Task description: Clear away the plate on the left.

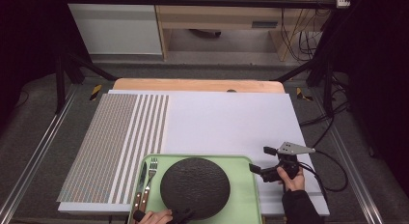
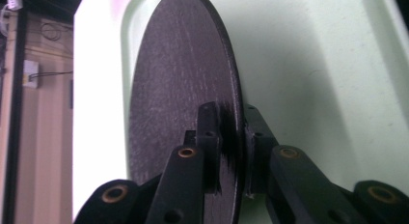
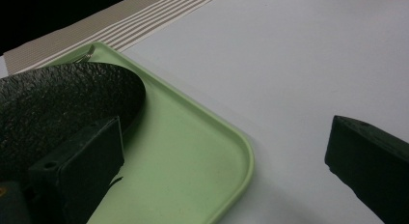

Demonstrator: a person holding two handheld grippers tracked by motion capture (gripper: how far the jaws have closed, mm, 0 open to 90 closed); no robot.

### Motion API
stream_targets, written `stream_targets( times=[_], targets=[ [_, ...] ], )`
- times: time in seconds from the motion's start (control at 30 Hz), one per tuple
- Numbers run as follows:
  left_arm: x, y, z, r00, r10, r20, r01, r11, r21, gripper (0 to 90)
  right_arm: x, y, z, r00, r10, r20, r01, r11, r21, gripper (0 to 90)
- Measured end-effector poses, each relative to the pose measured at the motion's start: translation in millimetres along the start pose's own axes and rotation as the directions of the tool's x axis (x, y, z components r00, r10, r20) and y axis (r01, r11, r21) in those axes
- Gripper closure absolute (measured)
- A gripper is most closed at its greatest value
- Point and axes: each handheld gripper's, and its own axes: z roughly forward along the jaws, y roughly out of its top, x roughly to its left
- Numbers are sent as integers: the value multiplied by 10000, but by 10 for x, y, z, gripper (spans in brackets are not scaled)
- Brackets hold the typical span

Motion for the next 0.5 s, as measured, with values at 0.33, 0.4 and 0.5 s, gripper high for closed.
stream_targets(
  times=[0.33, 0.4, 0.5],
  targets=[
    [-44, -10, 123, 9958, -484, 772, 496, 9987, -144, 698, -1, 0, 2, 10000, -5, 13, 5, 10000, 1, 7],
    [-41, -7, 136, 9945, -602, 860, 618, 9980, -159, 688, -2, -1, 3, 10000, -10, 18, 10, 10000, 12, 7],
    [-40, -6, 157, 9929, -720, 950, 741, 9971, -190, 674, -1, 0, 2, 10000, -8, 12, 8, 10000, -2, 7]
  ],
)
